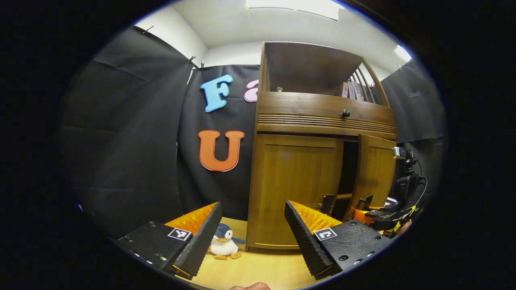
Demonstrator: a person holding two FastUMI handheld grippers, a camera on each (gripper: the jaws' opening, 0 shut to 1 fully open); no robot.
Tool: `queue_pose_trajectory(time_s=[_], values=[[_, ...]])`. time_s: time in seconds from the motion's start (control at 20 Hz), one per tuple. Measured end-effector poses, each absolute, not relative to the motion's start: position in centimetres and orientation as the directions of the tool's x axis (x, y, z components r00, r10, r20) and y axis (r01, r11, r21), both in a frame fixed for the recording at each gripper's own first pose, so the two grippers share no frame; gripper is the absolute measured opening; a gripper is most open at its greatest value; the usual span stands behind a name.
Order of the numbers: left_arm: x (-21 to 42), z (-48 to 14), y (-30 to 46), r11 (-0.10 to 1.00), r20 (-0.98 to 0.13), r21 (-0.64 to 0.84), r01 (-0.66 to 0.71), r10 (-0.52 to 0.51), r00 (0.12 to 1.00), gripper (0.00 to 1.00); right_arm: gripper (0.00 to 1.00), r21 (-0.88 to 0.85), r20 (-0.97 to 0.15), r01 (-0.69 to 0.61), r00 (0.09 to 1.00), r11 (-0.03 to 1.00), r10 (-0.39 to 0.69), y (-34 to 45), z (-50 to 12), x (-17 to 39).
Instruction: Open the right door of the double-door shoe cabinet with the right hand, and open the left door with the left hand.
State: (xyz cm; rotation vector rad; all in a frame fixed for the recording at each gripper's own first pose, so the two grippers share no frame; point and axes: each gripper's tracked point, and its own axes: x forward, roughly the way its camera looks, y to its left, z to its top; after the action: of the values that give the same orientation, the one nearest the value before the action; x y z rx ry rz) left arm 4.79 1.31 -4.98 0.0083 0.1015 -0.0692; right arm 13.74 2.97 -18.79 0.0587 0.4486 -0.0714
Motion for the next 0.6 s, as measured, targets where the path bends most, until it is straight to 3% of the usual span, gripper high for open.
queue_pose_trajectory(time_s=[0.6], values=[[2.9,-5.3,-7.9,0.980,-0.106,0.006,0.199,-0.198,0.975,0.95,0.26,0.031,-0.447,0.035,0.894,0.999,-0.017,-0.6,-17.6,6.0]])
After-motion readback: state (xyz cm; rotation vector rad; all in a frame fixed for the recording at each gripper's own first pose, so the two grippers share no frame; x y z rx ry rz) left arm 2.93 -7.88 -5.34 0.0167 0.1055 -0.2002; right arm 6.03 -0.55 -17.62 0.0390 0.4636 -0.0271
